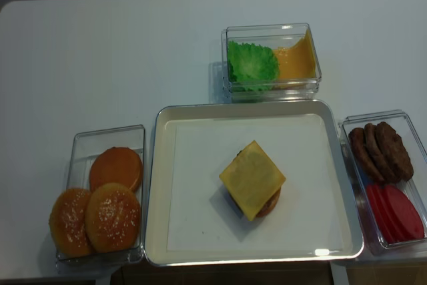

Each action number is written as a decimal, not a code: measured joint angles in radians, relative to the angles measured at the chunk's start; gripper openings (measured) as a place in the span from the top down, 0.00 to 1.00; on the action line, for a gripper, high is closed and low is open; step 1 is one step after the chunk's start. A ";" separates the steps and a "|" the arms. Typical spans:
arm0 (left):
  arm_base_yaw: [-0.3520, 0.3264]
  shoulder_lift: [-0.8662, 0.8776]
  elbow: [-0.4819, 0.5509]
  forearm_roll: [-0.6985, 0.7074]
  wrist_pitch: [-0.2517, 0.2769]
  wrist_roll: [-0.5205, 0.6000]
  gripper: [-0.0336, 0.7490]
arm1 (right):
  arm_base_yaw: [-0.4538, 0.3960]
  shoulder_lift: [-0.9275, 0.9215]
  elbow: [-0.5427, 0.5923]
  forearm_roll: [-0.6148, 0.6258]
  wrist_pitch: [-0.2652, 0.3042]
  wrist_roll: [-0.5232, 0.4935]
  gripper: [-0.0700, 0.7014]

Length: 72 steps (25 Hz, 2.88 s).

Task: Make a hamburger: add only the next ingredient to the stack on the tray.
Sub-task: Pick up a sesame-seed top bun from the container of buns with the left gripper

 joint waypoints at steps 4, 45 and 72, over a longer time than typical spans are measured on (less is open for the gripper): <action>0.000 0.000 0.000 0.000 0.000 0.000 0.42 | 0.000 0.000 0.000 0.000 0.000 0.000 0.53; 0.000 0.047 -0.028 -0.049 -0.031 0.049 0.42 | 0.000 0.000 0.000 0.004 0.000 0.000 0.82; 0.000 0.860 -0.112 -0.162 -0.356 -0.078 0.41 | 0.000 0.000 0.000 0.004 0.000 0.000 0.87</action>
